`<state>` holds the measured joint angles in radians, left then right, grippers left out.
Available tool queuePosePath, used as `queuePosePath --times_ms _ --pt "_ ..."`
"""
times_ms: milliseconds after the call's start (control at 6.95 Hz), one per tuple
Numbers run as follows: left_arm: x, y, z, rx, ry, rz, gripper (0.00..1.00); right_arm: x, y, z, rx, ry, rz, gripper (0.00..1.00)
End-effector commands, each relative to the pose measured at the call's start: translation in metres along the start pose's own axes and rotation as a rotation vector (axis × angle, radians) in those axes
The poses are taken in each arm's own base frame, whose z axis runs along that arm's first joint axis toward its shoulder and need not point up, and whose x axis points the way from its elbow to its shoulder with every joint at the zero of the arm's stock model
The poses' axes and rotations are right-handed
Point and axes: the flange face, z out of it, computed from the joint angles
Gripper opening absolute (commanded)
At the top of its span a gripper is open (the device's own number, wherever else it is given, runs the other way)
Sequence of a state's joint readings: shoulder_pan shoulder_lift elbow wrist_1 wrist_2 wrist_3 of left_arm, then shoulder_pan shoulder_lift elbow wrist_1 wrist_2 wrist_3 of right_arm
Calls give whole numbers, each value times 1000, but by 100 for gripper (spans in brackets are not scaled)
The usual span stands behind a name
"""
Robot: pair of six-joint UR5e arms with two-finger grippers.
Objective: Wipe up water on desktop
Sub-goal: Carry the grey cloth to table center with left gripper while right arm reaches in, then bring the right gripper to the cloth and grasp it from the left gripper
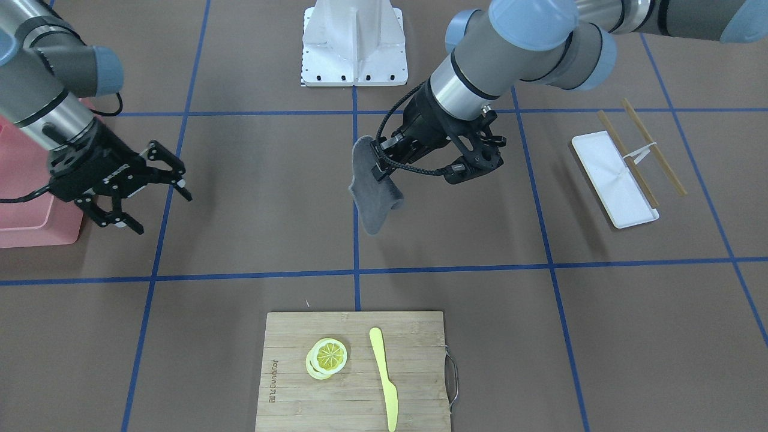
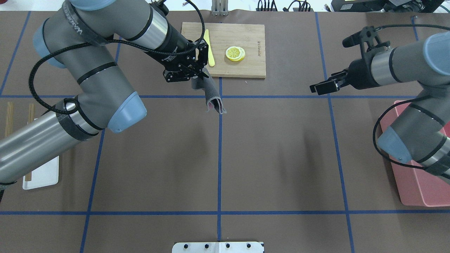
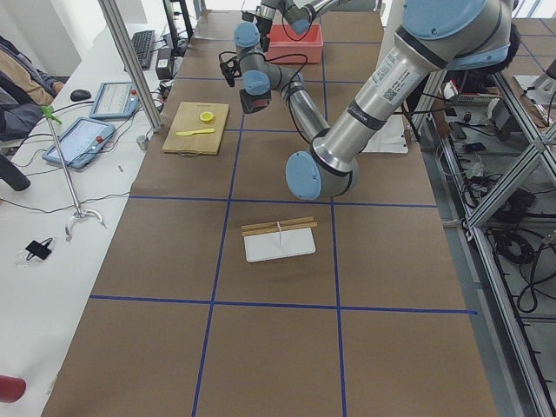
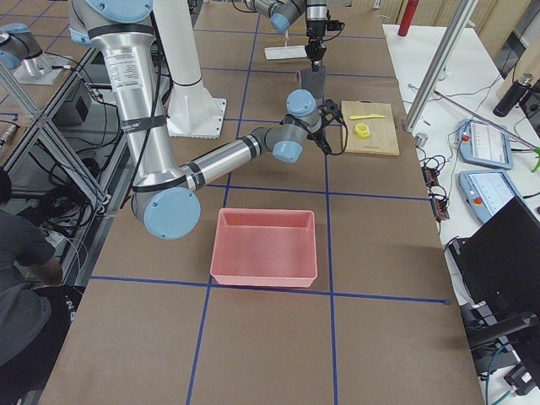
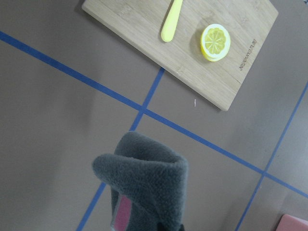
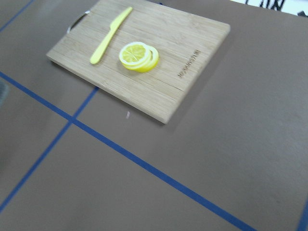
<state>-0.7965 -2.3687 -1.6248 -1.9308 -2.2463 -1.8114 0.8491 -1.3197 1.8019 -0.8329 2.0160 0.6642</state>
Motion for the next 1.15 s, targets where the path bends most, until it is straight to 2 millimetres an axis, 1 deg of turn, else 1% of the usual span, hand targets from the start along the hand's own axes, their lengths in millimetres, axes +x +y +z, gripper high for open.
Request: queuePosePath --times_ms 0,144,288,432,576,720,1008 --pt "26 2 8 13 7 -67 0 -102 0 12 137 -24 -77 100" --pt "26 5 13 28 12 -90 0 -139 10 9 191 -25 -97 100" --pt "26 10 17 27 13 -89 0 -173 28 17 233 -13 -118 100" --pt "26 10 17 26 15 -111 0 -203 36 16 263 -24 -126 100" --pt "26 11 17 25 15 -113 0 -213 42 18 261 -34 -131 100" --pt "31 14 15 22 22 -109 0 -223 49 22 270 -27 -132 100" --pt "32 39 17 -14 31 -130 0 -224 52 25 273 -17 -133 100"
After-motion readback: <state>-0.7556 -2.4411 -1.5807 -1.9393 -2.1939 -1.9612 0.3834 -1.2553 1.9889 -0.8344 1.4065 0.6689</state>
